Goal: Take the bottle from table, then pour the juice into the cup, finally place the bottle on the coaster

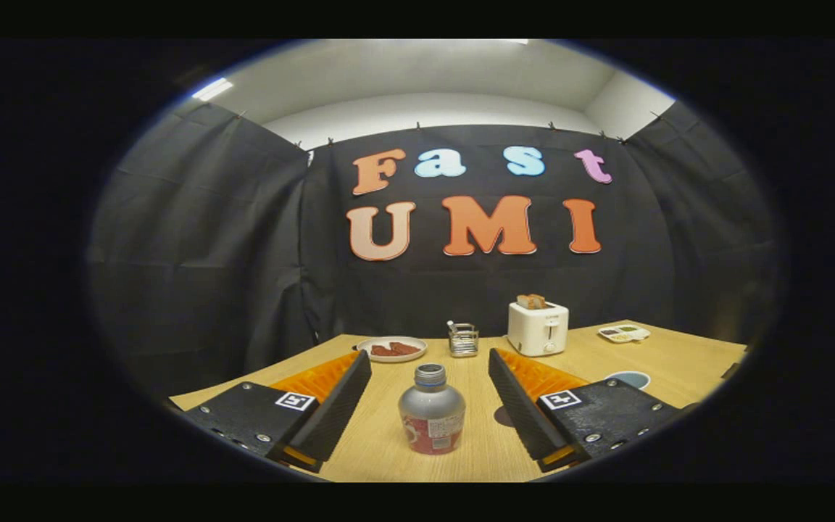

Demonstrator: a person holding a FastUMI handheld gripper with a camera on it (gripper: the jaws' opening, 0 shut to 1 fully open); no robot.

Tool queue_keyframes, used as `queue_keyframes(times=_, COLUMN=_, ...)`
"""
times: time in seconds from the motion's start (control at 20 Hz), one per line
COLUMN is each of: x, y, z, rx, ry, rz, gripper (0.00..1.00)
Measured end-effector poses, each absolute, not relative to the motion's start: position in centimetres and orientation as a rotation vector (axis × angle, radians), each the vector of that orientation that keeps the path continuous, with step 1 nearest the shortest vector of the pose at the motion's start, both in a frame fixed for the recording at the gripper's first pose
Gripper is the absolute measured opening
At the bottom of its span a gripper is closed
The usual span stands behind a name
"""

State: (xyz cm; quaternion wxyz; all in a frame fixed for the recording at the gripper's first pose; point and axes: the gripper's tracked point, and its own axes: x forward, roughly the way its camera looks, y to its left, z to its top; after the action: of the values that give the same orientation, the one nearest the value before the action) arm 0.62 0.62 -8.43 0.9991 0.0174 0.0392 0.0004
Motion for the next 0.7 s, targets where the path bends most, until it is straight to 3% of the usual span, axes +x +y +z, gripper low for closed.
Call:
queue_keyframes(times=0.35, x=1.3, y=0.7, z=-14.4, rx=0.008, ry=0.212, rz=-0.016, gripper=0.97)
queue_keyframes(times=0.7, x=1.9, y=1.0, z=-19.1, rx=-0.067, ry=0.349, rz=-0.011, gripper=0.9)
